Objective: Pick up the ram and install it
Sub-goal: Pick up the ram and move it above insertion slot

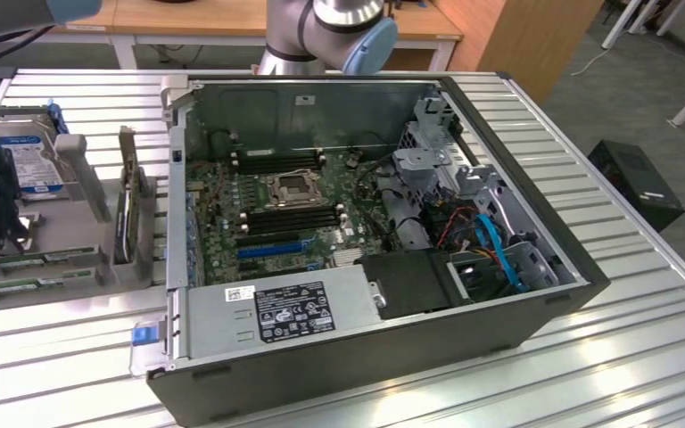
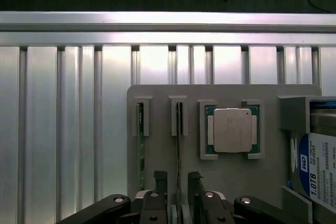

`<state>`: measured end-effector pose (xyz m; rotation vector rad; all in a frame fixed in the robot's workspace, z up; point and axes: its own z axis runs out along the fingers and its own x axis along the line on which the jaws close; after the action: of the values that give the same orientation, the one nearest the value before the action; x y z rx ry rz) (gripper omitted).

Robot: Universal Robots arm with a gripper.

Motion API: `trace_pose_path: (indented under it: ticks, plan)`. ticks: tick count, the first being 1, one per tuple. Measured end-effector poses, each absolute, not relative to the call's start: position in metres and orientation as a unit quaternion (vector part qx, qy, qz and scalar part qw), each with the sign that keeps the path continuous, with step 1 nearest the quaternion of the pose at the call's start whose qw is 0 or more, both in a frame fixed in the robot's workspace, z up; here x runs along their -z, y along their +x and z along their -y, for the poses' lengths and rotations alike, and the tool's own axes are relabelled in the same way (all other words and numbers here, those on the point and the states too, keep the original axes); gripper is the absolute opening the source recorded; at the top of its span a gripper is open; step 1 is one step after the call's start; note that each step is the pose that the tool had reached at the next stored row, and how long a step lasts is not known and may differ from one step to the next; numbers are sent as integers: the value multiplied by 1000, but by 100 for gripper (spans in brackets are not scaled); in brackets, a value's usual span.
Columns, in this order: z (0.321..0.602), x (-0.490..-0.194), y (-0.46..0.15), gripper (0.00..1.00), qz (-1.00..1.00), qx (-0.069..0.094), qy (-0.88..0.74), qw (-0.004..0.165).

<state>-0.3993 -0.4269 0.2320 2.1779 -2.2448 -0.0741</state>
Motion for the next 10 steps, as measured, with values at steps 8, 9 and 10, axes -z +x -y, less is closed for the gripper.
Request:
trace_pose_path:
  ticks: [8, 9, 10]
  plan:
    - [438, -232, -399, 30, 718, 24, 696, 7]
    - [440, -232, -399, 30, 718, 24, 696, 7]
    - [442, -232, -399, 30, 718, 24, 696, 7]
